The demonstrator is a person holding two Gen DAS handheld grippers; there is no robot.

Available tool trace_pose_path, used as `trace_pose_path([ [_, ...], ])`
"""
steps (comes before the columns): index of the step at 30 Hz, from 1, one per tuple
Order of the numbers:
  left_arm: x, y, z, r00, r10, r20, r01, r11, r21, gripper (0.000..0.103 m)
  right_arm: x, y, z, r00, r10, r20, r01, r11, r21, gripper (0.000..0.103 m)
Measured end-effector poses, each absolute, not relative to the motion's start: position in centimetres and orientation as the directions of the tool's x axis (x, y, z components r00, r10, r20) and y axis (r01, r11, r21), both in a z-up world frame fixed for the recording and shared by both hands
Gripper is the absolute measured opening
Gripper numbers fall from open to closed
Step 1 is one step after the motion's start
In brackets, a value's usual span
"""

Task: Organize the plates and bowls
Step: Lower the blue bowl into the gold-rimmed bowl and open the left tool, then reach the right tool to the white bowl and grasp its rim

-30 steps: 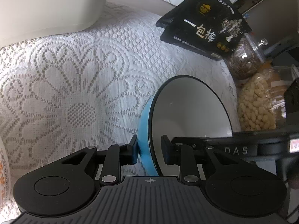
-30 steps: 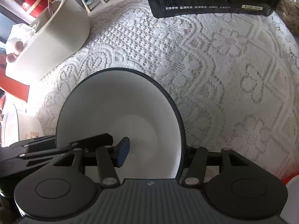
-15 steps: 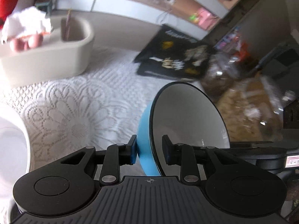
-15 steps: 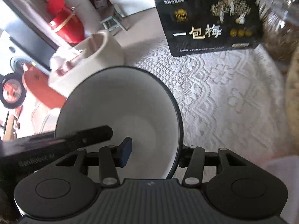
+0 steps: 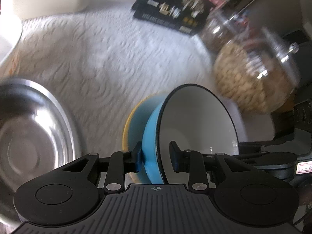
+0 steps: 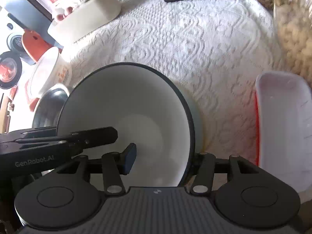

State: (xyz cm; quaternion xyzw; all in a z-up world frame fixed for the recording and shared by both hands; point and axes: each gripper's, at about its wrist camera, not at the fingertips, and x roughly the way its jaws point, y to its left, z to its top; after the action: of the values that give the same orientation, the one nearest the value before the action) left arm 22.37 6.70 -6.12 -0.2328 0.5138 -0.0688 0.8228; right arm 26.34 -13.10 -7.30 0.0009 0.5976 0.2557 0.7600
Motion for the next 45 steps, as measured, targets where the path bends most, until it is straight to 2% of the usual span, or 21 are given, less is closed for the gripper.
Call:
trace_pose_path([
  [9,20.2,7.7,-3.4,0.55,-0.273,-0.79,-0.137,0.903,-0.408,0.03,25.9,-13.0,-6.6,0.21,0.391,-0.896,-0.427,0.861,0.276,0.05],
  [12,20.5,8.1,-2.8,0.566,-0.286,-0.773,-0.124,0.898,-0.423,0.025,26.2,-13.8,-5.7,0.247,0.396,-0.885,-0.423,0.865,0.269,0.052],
  [15,20.9,7.6,-2.8,0.555,-0.322,-0.767,-0.099,0.89,-0.445,0.025,26.3,-14.1,-5.2,0.269,0.393,-0.879,-0.429,0.866,0.255,0.052],
  [18,21.4,7.3,-2.3,0.527,-0.339,-0.779,-0.06,0.9,-0.432,0.023,25.7,-13.7,-4.1,0.335,0.352,-0.874,-0.462,0.87,0.174,0.052],
  [20,21.4,7.7,-1.0,0.533,-0.301,-0.791,-0.042,0.924,-0.38,0.023,25.0,-12.8,-2.6,0.427,0.316,-0.848,-0.495,0.866,0.074,0.052],
  [22,21.1,9.0,0.8,0.561,-0.24,-0.792,-0.027,0.951,-0.308,0.024,24.3,-12.0,-1.0,0.52,0.293,-0.802,-0.516,0.857,-0.021,0.057],
  [24,20.7,10.9,2.1,0.583,-0.207,-0.786,-0.021,0.963,-0.27,0.024,23.9,-11.1,0.5,0.584,0.294,-0.757,-0.515,0.854,-0.066,0.077],
  [26,20.0,14.2,3.0,0.611,-0.176,-0.772,-0.052,0.964,-0.262,0.024,24.0,-10.3,1.7,0.619,0.312,-0.72,-0.503,0.862,-0.059,0.083],
  [29,18.8,20.1,3.4,0.685,-0.073,-0.725,-0.16,0.956,-0.247,0.024,25.3,-7.8,2.7,0.597,0.32,-0.736,-0.515,0.856,-0.047,0.083],
  [32,17.3,26.1,2.5,0.732,0.103,-0.674,-0.313,0.929,-0.197,0.024,27.2,-4.0,2.8,0.539,0.312,-0.782,-0.531,0.847,-0.027,0.083],
  [34,16.4,29.5,1.3,0.716,0.183,-0.673,-0.4,0.898,-0.182,0.024,28.5,-1.2,2.5,0.491,0.315,-0.812,-0.538,0.843,0.002,0.083],
  [38,15.5,34.3,-1.1,0.68,0.125,-0.722,-0.48,0.821,-0.31,0.024,30.2,5.2,1.5,0.418,0.335,-0.844,-0.574,0.818,0.041,0.083],
  [41,15.7,35.2,-1.9,0.687,0.084,-0.722,-0.475,0.803,-0.36,0.024,30.4,9.7,0.6,0.386,0.34,-0.858,-0.605,0.795,0.044,0.083],
  [45,16.5,34.9,-3.0,0.69,0.023,-0.724,-0.45,0.796,-0.404,0.024,31.1,14.2,-1.7,0.308,0.404,-0.861,-0.636,0.761,0.13,0.083],
])
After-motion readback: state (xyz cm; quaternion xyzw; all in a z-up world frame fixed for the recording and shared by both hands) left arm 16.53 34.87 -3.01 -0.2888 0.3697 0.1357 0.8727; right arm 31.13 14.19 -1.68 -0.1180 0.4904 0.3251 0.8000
